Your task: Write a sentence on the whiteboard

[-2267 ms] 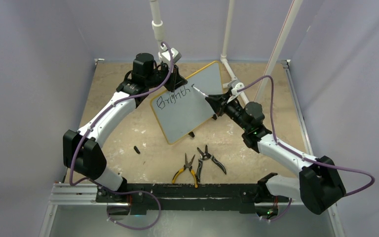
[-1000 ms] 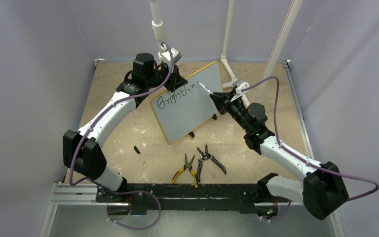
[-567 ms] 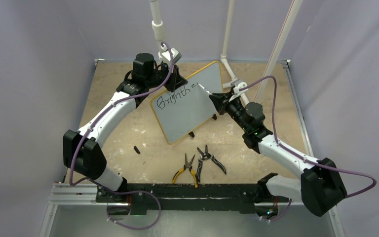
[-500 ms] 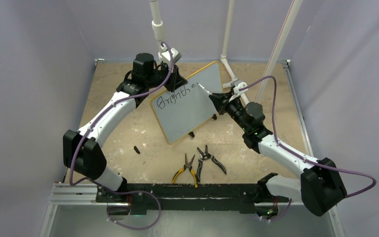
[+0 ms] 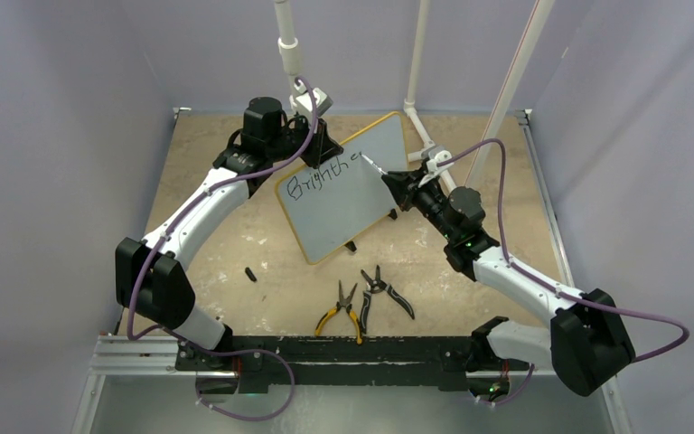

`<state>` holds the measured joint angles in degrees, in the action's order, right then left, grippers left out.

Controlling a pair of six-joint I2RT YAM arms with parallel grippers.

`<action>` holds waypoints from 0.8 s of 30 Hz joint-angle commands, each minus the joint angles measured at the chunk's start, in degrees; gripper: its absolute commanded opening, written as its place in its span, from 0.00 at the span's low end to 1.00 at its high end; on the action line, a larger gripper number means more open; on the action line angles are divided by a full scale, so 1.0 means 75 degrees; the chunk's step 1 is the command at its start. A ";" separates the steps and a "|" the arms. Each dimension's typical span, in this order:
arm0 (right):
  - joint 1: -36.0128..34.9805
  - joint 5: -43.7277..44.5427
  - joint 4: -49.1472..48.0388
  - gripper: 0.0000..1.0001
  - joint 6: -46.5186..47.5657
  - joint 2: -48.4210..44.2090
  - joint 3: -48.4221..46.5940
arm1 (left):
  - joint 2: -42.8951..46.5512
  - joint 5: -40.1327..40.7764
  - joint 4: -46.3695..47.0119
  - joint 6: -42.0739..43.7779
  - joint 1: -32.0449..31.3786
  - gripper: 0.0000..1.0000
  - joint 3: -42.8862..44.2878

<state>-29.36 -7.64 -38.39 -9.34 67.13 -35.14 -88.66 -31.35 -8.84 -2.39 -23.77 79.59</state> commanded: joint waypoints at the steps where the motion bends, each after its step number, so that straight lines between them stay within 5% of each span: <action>1: -0.0069 -0.0157 0.0023 0.00 0.0062 -0.0068 -0.0041 | 0.0091 -0.0108 0.0426 0.0117 -0.0007 0.00 -0.0014; 24: -0.0075 0.0609 0.0476 0.00 0.0004 -0.0109 0.0026 | 0.0115 -0.0107 0.0429 0.0120 -0.0007 0.00 -0.0024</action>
<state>-29.93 -4.99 -36.80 -9.39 66.98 -35.14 -88.66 -31.29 -8.67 -2.39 -23.77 79.50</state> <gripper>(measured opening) 0.131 0.069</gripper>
